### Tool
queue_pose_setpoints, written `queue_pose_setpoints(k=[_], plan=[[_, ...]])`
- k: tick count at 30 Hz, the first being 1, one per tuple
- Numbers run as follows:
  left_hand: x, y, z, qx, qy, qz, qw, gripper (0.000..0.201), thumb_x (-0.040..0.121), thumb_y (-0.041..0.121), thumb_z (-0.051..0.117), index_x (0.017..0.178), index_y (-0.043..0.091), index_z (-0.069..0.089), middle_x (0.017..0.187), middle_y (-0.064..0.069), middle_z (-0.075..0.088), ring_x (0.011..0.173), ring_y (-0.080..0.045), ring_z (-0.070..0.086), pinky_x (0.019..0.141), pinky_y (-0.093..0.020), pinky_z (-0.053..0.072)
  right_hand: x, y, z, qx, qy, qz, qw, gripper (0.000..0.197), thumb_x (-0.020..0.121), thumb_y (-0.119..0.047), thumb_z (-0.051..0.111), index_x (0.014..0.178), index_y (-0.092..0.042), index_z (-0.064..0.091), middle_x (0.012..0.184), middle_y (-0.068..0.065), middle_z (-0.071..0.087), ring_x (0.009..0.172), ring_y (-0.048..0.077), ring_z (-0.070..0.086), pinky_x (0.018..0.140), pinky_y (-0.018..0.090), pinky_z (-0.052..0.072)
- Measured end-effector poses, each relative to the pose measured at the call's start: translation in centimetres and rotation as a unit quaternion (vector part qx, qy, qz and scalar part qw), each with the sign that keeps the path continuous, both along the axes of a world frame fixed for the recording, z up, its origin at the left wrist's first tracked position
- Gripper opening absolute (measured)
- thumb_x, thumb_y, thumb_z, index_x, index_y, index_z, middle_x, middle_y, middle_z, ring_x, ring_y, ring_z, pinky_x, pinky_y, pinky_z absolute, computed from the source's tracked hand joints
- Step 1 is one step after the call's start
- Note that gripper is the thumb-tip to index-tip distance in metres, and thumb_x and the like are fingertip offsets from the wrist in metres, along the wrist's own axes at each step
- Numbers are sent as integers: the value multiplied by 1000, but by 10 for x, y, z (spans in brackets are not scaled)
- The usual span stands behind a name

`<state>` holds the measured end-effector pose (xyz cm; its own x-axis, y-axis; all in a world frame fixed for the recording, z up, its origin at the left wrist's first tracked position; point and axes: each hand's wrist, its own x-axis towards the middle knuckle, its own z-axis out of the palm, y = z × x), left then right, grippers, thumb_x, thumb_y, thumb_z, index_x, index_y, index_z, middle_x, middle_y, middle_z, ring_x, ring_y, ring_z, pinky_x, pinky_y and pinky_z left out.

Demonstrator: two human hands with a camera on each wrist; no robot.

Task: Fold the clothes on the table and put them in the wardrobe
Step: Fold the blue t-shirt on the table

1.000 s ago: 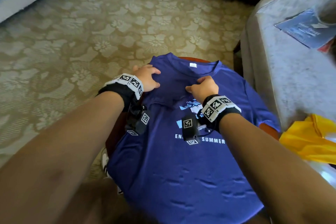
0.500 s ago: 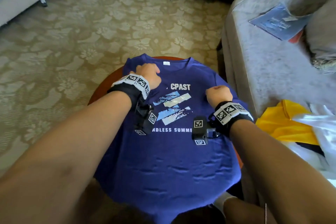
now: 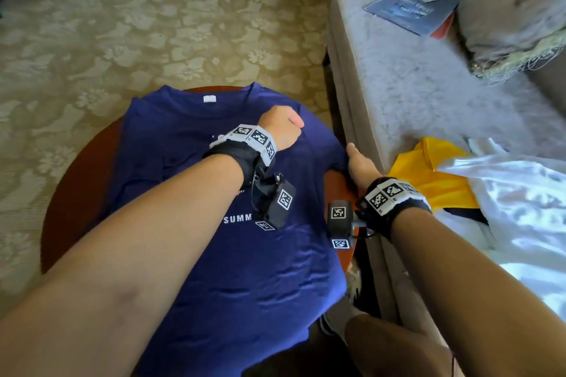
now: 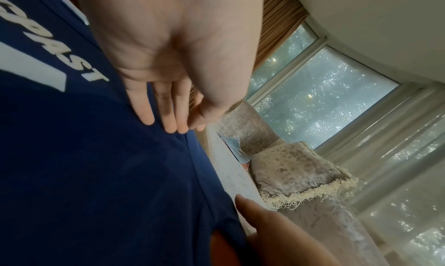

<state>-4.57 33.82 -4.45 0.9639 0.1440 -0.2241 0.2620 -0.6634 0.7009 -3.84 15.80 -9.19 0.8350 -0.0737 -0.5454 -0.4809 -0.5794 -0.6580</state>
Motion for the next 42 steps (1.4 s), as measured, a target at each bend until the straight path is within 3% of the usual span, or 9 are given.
queue_pose_setpoints(k=[6,13,18,22,25,29,31,35,42], plan=[[4,0,-10,-20,15,-26,999,25,89,4,56,97,24,68,116,-4,67,113,-23,58,99,-35,46,11,5,1,74,-96,-153,981,35,83,-20,70,117,-12,69,115,12,68,114,31,62,99,38,49],[-2,21,11,-177,47,13,983,16,94,4,55,105,12,64,106,-10,63,106,-26,61,90,-37,53,9,21,30,211,-249,-146,934,73,74,9,46,138,-26,53,139,5,55,127,17,54,105,37,48],[-9,39,39,-363,101,79,923,62,97,50,47,137,3,41,127,-18,58,112,-34,62,98,-48,49,-1,60,75,300,-226,-45,926,83,80,25,36,151,-17,33,122,4,61,76,-3,59,62,11,49],[-15,66,46,-475,131,82,866,68,90,65,43,114,3,58,118,-17,64,105,-33,65,92,-49,51,-20,99,88,360,-137,68,920,93,80,29,32,157,-20,14,135,14,56,106,19,61,64,15,52],[-28,79,40,-535,147,52,830,47,90,45,57,118,6,60,110,-12,64,78,-23,68,73,-37,58,-27,119,79,364,-75,104,923,91,87,23,38,157,-25,7,139,14,54,103,20,59,69,22,54],[-36,101,19,-242,59,152,956,19,95,7,54,80,18,51,103,-14,60,82,-23,61,73,-35,58,-26,125,66,428,-17,-19,903,59,96,13,38,148,-14,32,103,14,60,72,21,67,50,32,57],[-38,107,11,-208,47,166,963,25,95,9,55,76,23,48,99,-10,57,89,-26,57,80,-41,58,-22,120,60,390,-52,-63,917,40,96,10,41,132,-8,44,86,12,58,52,15,65,46,26,54],[-34,103,6,-252,43,165,953,8,99,14,51,93,17,55,90,-7,55,77,-26,60,63,-42,59,-12,101,38,187,-121,-49,974,31,84,5,55,114,-5,58,77,7,62,63,20,58,58,31,50],[-27,102,7,-174,67,137,973,11,100,16,47,99,9,55,60,-7,61,36,-19,61,60,-44,60,1,94,23,73,-166,20,983,43,85,-22,67,127,-25,57,118,-1,66,104,25,67,94,46,54]])
